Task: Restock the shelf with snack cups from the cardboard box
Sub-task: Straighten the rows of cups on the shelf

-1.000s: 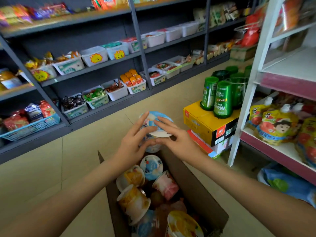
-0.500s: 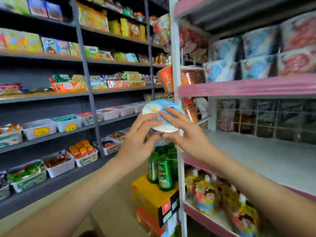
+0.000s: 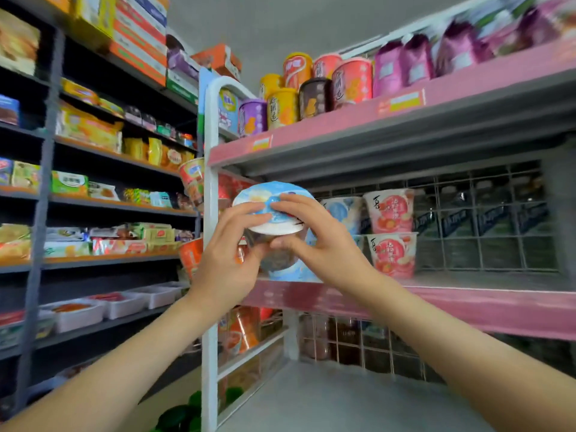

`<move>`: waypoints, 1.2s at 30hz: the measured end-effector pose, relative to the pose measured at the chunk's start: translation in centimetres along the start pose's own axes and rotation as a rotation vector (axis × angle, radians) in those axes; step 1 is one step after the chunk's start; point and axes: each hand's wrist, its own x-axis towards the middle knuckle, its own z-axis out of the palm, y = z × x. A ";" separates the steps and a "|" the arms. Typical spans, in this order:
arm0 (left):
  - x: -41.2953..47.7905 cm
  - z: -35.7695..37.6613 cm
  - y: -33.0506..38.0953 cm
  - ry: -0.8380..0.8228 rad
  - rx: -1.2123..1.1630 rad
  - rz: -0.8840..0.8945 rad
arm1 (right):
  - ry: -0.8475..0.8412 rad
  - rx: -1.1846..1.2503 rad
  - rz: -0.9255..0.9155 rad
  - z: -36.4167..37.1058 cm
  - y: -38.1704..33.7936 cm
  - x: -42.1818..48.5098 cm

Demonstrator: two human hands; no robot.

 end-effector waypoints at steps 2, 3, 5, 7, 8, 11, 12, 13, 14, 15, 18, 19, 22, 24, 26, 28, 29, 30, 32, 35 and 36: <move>0.8 0.7 -1.4 0.008 -0.027 -0.064 | -0.085 -0.016 0.029 -0.5 1.2 1.6; 1.1 1.0 -2.1 0.012 -0.046 -0.100 | -0.139 -0.035 0.055 -0.5 1.8 2.3; 1.5 1.6 -3.7 0.024 -0.077 -0.160 | -0.217 -0.072 0.102 -0.4 3.0 3.7; 2.2 2.1 -5.3 0.036 -0.080 -0.189 | -0.227 -0.082 0.133 -0.1 4.2 4.9; 2.7 2.4 -6.0 0.037 -0.078 -0.200 | -0.217 -0.087 0.144 0.1 4.7 5.5; 4.3 3.4 -7.8 0.009 -0.067 -0.241 | -0.175 -0.111 0.196 0.4 6.3 7.0; 4.8 3.7 -8.4 -0.003 -0.050 -0.260 | -0.157 -0.116 0.218 0.5 6.8 7.4; 5.2 4.1 -8.9 -0.018 -0.030 -0.280 | -0.143 -0.125 0.240 0.7 7.3 7.7; 5.6 4.5 -9.2 -0.037 -0.015 -0.301 | -0.134 -0.139 0.264 0.8 7.8 7.9; 5.9 4.9 -9.6 -0.057 -0.007 -0.325 | -0.127 -0.157 0.289 0.9 8.2 8.0; 6.7 5.9 -10.6 -0.098 -0.023 -0.407 | -0.108 -0.220 0.353 1.2 9.3 8.3; 7.0 6.1 -10.8 -0.113 -0.036 -0.437 | -0.099 -0.244 0.375 1.4 9.6 8.4; 7.3 6.9 -11.9 -0.177 -0.064 -0.520 | -0.091 -0.279 0.465 2.1 10.7 8.7; 7.5 7.1 -13.1 -0.220 -0.087 -0.573 | -0.101 -0.290 0.499 2.6 11.5 9.0; 7.7 7.1 -13.9 -0.267 -0.087 -0.588 | -0.141 -0.289 0.513 3.2 12.0 9.0; 7.5 7.0 -14.4 -0.271 -0.141 -0.630 | -0.142 -0.213 0.556 3.7 12.2 8.7; 7.3 7.0 -14.5 -0.256 -0.200 -0.693 | -0.116 -0.160 0.592 4.0 12.0 8.5; 7.1 7.0 -14.7 -0.240 -0.260 -0.773 | -0.078 -0.118 0.627 4.3 12.0 8.2; 6.6 7.1 -15.4 -0.224 -0.376 -0.926 | 0.006 -0.097 0.677 4.9 11.9 8.0; 6.4 7.0 -15.8 -0.152 -0.421 -1.030 | 0.101 -0.153 0.733 5.1 12.2 8.0; 6.4 6.9 -15.7 -0.120 -0.418 -1.031 | 0.108 -0.132 0.748 5.0 12.3 8.0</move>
